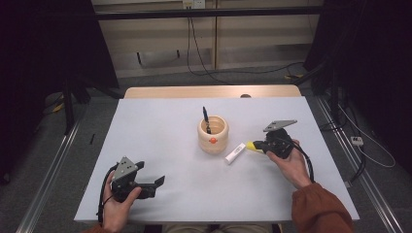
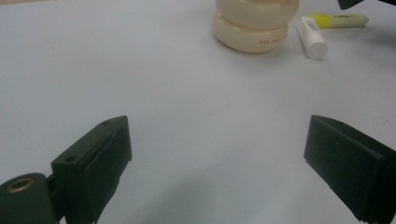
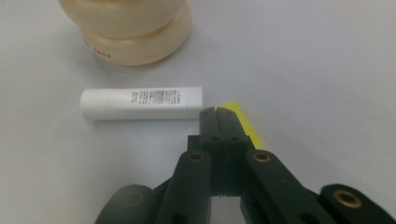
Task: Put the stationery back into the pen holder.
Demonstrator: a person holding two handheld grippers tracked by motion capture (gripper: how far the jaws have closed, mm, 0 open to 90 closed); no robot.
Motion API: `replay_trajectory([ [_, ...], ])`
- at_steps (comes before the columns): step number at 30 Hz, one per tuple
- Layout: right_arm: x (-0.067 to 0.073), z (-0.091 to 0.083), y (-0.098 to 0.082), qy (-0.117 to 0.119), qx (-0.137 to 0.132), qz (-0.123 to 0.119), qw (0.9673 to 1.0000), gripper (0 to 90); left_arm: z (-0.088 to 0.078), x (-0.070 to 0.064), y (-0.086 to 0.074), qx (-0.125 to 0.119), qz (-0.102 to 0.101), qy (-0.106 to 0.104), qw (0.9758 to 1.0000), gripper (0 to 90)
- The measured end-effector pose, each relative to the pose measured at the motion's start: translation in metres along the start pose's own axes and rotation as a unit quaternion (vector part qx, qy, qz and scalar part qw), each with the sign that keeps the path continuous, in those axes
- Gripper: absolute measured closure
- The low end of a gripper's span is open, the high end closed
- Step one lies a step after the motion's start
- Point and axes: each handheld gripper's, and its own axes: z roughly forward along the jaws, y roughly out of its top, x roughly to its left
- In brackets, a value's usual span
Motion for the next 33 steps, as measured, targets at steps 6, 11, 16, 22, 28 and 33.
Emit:
replay_trajectory([
  [6, 0.001, 0.01, -0.004, 0.001, 0.022, -0.008, 0.9997, 90.0, 0.002, 0.002, -0.001, 0.008, -0.007, -0.005, 0.9999, 7.5],
  [11, 0.003, 0.021, -0.007, 0.001, 0.05, -0.026, 0.9984, 90.0, 0.002, 0.003, -0.001, 0.009, -0.006, -0.006, 0.9999, 7.4],
  [16, 0.004, 0.028, -0.009, 0.005, 0.064, -0.032, 0.9974, 90.0, 0.002, 0.002, -0.001, 0.006, -0.002, -0.007, 1.0, 7.4],
  [22, 0.002, 0.029, -0.008, 0.002, 0.064, -0.031, 0.9975, 90.0, 0.001, 0.001, -0.001, 0.007, 0.0, -0.005, 1.0, 7.4],
  [28, 0.001, 0.03, -0.008, -0.006, 0.063, -0.018, 0.9978, 90.0, 0.001, 0.001, -0.001, 0.005, 0.005, -0.006, 1.0, 7.4],
  [33, -0.003, 0.031, -0.008, 0.0, 0.057, -0.003, 0.9984, 90.0, 0.001, 0.0, 0.0, 0.007, 0.0, -0.007, 1.0, 7.4],
])
